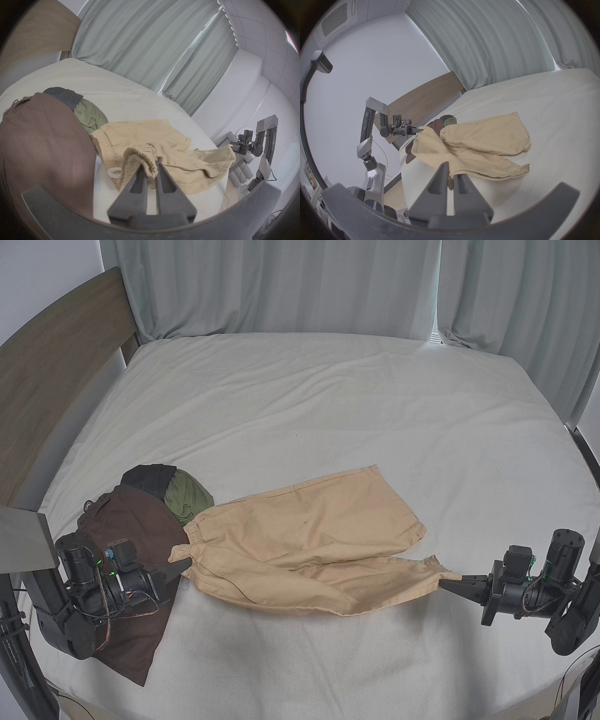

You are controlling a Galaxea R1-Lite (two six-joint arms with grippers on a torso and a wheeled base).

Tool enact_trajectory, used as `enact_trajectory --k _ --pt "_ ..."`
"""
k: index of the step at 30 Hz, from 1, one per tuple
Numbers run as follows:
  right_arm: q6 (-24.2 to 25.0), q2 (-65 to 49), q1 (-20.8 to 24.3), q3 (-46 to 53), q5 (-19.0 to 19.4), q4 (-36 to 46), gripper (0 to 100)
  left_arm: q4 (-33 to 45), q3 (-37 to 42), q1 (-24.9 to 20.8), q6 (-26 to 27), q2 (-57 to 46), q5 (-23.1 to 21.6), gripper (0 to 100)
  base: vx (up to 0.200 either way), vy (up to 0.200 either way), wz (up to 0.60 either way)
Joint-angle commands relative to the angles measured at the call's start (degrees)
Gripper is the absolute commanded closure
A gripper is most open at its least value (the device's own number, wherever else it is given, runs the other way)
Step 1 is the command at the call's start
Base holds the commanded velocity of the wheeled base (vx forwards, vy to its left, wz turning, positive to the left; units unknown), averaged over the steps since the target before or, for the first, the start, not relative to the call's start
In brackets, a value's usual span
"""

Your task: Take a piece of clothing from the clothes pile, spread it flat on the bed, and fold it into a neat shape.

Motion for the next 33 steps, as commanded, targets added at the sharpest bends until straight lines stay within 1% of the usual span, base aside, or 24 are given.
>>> enact_trajectory --k 1,9,17,33 --pt "0.30 -1.64 -0.04 -0.17 -0.06 -0.03 100 -0.17 -0.08 -0.91 -0.12 -1.56 0.11 100 0.000 0.000 0.00" --pt "1.09 -2.70 0.05 -1.66 -0.15 -0.03 100 -0.17 -0.16 -0.91 -0.12 -2.62 0.11 100 0.000 0.000 0.00" --pt "2.76 -3.75 0.14 -3.24 -1.38 -0.03 100 -0.17 -0.34 -0.55 -0.12 -2.97 0.11 100 0.000 0.000 0.00" --pt "3.73 -6.13 0.22 -4.83 -1.47 -0.03 100 -0.17 -0.25 -0.38 -0.12 -3.06 0.02 100 0.000 0.000 0.00"
